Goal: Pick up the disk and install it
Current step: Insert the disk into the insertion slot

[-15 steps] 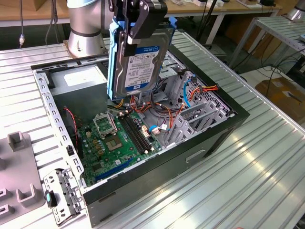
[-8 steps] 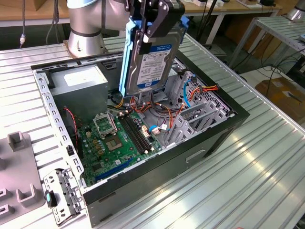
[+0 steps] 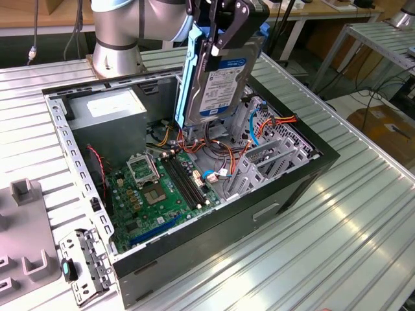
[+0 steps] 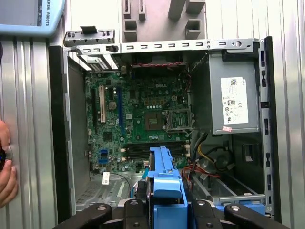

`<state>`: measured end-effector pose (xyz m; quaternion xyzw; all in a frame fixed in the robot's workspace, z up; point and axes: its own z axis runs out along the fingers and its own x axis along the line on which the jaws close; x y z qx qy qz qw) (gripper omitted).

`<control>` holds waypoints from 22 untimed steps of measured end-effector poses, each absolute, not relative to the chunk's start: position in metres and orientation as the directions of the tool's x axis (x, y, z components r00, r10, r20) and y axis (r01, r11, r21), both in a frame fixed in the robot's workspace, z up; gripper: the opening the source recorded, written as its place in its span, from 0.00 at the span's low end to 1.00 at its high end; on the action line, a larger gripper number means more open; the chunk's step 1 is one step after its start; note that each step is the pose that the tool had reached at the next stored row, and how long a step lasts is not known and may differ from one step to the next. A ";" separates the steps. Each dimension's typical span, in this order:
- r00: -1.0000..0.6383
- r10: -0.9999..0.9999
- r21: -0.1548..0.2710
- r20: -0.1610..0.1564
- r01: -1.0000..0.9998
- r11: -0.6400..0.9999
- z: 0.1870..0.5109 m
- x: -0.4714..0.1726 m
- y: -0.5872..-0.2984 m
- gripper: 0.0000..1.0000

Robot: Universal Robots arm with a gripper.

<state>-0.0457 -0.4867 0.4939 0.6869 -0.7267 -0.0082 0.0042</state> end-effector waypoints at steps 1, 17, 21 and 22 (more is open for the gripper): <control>-0.056 -0.998 0.018 -0.005 -0.998 0.056 0.494 -0.045 -0.487 0.37; -0.057 -0.998 0.018 -0.005 -0.998 0.056 0.494 -0.045 -0.495 0.37; -0.056 -0.998 0.018 -0.005 -0.998 0.056 0.494 -0.044 -0.495 0.37; -0.056 -0.998 0.018 -0.005 -0.998 0.056 0.494 -0.044 -0.495 0.37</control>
